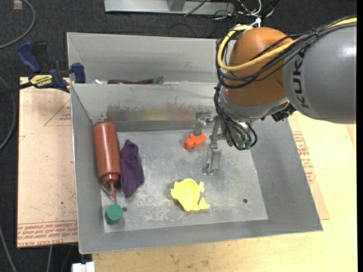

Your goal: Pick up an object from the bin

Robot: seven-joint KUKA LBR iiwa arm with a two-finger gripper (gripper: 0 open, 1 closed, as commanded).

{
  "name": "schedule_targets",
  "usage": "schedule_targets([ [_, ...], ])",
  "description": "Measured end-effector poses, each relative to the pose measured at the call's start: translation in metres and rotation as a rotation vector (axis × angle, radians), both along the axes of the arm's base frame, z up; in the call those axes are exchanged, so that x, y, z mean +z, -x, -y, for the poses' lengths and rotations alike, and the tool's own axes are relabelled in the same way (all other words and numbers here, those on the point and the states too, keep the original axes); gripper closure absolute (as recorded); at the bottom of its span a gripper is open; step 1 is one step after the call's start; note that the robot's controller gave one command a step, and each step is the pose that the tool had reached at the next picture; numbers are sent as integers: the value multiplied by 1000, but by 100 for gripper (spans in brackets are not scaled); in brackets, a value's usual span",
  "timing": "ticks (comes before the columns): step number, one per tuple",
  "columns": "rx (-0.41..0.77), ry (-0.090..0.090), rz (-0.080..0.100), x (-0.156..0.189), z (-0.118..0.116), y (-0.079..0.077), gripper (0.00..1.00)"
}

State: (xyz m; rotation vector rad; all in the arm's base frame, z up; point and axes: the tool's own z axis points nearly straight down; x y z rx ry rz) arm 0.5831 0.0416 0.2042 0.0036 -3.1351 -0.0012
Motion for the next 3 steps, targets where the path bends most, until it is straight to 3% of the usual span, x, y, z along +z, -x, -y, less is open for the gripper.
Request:
schedule_targets([
  [1,-1,0,7,5,0,-1,0],
  [2,30,0,-8,-123,41,62,100],
  [3,31,-1,-1,-121,40,59,0],
])
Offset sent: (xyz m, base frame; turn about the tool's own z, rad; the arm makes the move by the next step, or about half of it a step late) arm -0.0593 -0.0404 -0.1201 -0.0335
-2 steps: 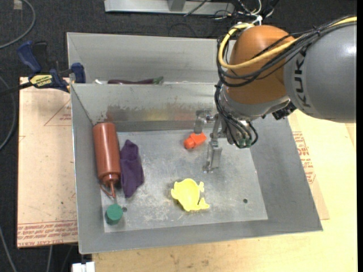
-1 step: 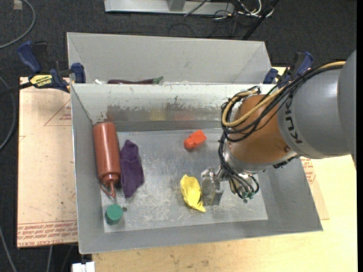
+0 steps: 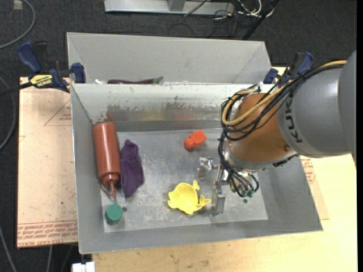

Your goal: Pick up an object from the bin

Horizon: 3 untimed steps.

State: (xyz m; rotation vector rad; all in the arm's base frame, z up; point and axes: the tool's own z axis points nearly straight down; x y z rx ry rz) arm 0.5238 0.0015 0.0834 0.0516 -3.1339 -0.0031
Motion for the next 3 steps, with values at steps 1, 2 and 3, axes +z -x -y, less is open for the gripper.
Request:
schedule_targets([
  [1,0,0,0,0,0,0,0],
  [2,33,0,1,-6,1,5,0],
  [3,65,1,1,-10,-24,10,0],
])
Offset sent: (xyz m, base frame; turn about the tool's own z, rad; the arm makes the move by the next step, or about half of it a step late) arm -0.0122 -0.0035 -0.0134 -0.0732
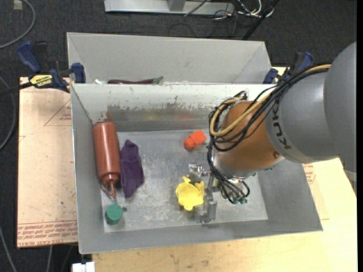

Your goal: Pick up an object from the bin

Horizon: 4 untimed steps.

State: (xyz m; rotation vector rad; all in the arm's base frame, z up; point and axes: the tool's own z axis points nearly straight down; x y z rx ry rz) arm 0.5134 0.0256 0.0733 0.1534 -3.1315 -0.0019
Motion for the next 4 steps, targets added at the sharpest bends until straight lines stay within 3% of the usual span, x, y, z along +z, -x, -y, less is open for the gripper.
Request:
schedule_targets([
  [1,169,-3,0,-1,-38,11,100],
  [2,168,-4,0,-1,-38,11,100],
  [3,185,-5,1,86,-11,27,100],
  [4,185,-5,1,86,-11,27,100],
])
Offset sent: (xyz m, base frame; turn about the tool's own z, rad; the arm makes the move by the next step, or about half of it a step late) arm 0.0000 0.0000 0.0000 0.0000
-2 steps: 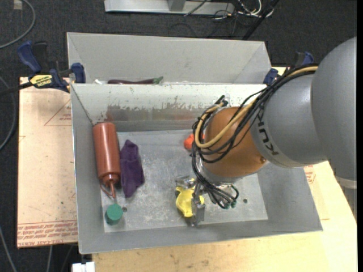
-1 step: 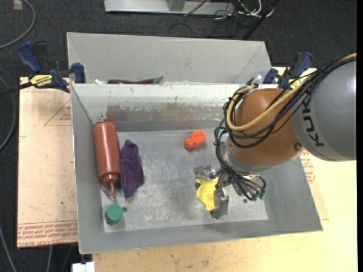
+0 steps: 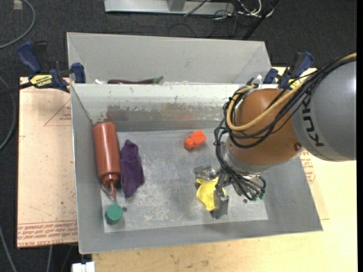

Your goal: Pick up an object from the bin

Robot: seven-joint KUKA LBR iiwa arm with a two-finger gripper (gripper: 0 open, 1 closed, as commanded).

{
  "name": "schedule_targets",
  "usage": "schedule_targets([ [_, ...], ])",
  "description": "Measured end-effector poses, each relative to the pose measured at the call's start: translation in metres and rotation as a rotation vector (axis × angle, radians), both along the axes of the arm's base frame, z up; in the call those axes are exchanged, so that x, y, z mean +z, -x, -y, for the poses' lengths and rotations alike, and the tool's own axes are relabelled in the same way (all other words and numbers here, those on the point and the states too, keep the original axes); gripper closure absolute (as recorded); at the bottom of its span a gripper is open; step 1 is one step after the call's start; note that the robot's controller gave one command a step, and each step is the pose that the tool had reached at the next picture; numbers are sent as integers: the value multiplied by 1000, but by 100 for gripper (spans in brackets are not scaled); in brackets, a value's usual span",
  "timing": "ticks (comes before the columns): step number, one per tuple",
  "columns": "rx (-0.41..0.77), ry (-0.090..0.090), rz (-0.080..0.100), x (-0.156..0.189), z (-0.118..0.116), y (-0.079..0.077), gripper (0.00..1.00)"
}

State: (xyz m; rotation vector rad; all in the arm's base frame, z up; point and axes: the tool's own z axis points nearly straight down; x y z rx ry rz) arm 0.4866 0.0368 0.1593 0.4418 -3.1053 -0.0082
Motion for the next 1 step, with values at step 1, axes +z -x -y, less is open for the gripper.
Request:
schedule_targets([
  [1,-21,0,-6,51,4,2,100],
])
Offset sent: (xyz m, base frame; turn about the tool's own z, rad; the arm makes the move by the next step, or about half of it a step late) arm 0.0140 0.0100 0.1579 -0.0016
